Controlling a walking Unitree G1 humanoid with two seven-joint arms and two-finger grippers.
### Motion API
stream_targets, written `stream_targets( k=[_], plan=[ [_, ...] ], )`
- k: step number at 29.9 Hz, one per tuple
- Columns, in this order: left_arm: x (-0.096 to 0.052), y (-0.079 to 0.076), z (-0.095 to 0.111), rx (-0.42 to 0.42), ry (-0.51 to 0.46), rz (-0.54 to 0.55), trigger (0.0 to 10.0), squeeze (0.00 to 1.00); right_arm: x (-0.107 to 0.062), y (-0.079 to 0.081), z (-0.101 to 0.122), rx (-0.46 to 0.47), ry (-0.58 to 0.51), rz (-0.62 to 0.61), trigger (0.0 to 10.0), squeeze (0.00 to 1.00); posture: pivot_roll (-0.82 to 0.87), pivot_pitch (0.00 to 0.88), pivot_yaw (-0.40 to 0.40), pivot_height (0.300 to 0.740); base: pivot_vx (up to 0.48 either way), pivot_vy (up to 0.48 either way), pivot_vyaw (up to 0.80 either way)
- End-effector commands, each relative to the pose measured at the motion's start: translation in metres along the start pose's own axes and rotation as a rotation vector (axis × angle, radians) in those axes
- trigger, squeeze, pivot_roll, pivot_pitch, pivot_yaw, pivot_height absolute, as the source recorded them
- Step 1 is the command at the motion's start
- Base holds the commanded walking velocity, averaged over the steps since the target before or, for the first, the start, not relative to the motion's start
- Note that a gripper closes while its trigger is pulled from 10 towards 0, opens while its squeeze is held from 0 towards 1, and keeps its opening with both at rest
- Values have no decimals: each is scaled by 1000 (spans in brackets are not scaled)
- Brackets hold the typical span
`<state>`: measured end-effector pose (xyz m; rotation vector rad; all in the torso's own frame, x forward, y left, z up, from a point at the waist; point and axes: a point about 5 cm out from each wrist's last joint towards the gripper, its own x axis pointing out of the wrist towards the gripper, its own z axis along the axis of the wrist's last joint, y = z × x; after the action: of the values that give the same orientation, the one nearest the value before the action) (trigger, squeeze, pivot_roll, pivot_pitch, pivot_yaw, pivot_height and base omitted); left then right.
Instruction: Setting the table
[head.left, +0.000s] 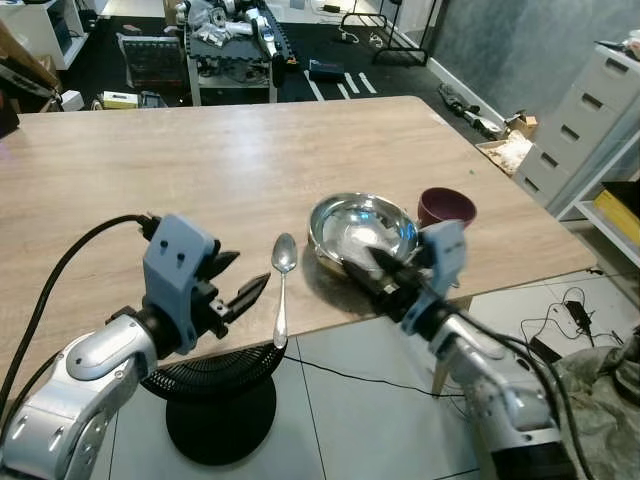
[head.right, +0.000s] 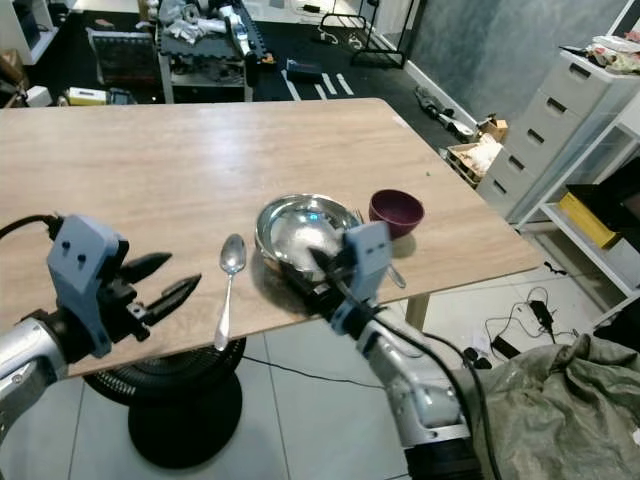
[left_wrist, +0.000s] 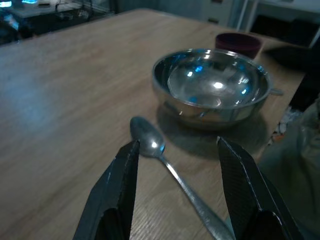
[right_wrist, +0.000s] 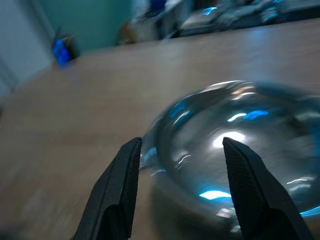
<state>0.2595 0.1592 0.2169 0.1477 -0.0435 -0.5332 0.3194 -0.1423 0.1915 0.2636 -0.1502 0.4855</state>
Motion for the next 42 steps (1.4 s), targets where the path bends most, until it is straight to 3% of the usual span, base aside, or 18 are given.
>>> stream_targets(
  k=[1, 7, 10, 12, 17, 21, 31, 33, 37, 38, 40, 42],
  plan=[
    [0, 2, -4, -1, 9, 26, 10000, 0, -4, -14, 10, 23, -66, -105, 10000, 0, 100, 62, -6, 740, 0, 0, 0],
    [7, 4, -5, -13, -3, 89, 10000, 0, -6, -34, 13, -33, -102, -287, 10000, 0, 91, 60, 3, 740, 0, 0, 0],
    [9, 6, -2, -24, -21, 114, 10000, 0, -5, -35, 12, -33, -108, -314, 10000, 0, 93, 59, 3, 740, 0, 0, 0],
    [14, 13, 1, -22, -32, 203, 10000, 0, -3, -33, 3, -26, -96, -362, 10000, 0, 91, 59, 3, 740, 0, 0, 0],
    [19, 19, -1, -21, -30, 286, 10000, 0, 3, -25, -8, -10, -84, -365, 10000, 0, 89, 57, 7, 740, 0, 0, 0],
    [21, 18, 1, -6, -38, 291, 10000, 0, 5, -19, -13, 9, -80, -365, 10000, 0, 89, 55, 9, 740, 0, 0, 0],
    [23, 12, -4, 9, -28, 290, 10000, 0, 4, -25, -15, -16, -76, -383, 10000, 0, 86, 51, 6, 740, 0, 0, 0],
    [23, 10, -5, 22, -25, 286, 10000, 0, 4, -25, -14, -27, -72, -370, 10000, 0, 85, 49, 5, 740, 0, 0, 0],
    [22, 10, -7, 32, -20, 281, 10000, 0, -4, -21, -20, -117, 32, -171, 10000, 0, 83, 48, 1, 740, 0, 0, 0],
    [22, 10, -7, 32, -20, 281, 10000, 0, -4, -21, -20, -117, 32, -171, 10000, 0, 83, 48, 1, 740, 0, 0, 0],
    [20, 13, -6, 35, -21, 277, 10000, 0, -25, -27, -17, -91, 61, -51, 10000, 0, 78, 50, 3, 740, 0, 0, 0],
    [20, 14, -5, 41, -22, 275, 10000, 0, -29, -27, -14, -64, 48, -32, 10000, 0, 71, 49, 5, 740, 0, 0, 0]
  ],
)
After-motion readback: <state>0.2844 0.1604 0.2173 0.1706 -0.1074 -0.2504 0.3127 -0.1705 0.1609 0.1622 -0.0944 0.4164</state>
